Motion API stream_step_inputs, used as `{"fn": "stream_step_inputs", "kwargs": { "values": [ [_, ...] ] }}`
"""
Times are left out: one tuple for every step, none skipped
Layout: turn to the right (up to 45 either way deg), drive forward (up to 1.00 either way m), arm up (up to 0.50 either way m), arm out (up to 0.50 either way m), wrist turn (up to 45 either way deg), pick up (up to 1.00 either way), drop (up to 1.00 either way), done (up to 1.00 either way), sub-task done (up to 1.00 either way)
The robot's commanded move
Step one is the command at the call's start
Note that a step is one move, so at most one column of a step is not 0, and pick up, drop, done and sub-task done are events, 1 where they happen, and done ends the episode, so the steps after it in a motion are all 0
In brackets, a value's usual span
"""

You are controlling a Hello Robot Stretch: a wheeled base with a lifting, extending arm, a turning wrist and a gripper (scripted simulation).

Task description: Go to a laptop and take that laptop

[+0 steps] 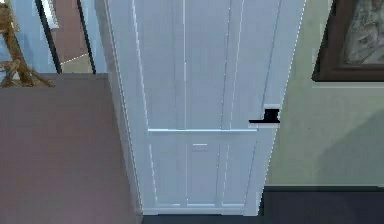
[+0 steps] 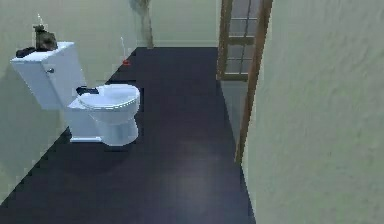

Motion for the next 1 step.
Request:
{"fn": "stream_step_inputs", "kwargs": {
  "values": [
    [0.0,0.45,0.0,0.0,0.0,0.0,0.0,0.0,0.0]
  ]
}}
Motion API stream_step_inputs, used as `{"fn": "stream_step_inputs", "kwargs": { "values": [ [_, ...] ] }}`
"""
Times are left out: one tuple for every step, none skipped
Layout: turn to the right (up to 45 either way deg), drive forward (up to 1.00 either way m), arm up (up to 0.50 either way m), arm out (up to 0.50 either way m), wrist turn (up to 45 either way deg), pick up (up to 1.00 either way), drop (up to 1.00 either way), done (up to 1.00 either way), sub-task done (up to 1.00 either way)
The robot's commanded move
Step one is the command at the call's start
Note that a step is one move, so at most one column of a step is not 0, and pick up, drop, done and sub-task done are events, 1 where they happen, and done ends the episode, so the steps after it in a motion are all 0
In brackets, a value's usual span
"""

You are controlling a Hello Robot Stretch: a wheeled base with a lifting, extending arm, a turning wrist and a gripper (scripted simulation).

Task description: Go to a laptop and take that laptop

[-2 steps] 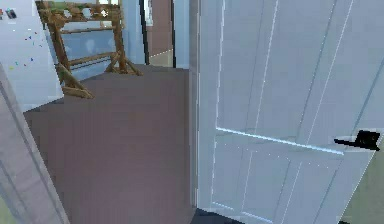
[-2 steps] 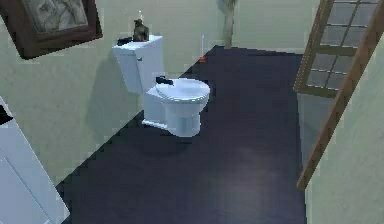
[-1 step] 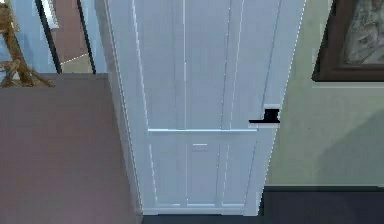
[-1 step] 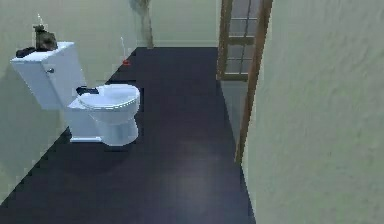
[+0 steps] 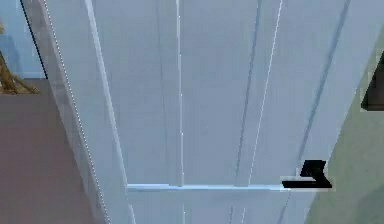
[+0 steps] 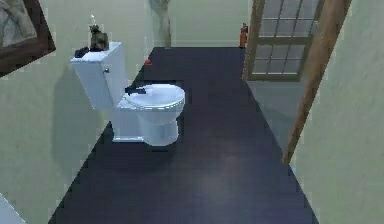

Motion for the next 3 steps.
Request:
{"fn": "stream_step_inputs", "kwargs": {
  "values": [
    [-42.0,0.0,0.0,0.0,0.0,0.0,0.0,0.0,0.0],
    [0.0,0.4,0.0,0.0,0.0,0.0,0.0,0.0,0.0],
    [-45.0,0.0,0.0,0.0,0.0,0.0,0.0,0.0,0.0]
  ]
}}
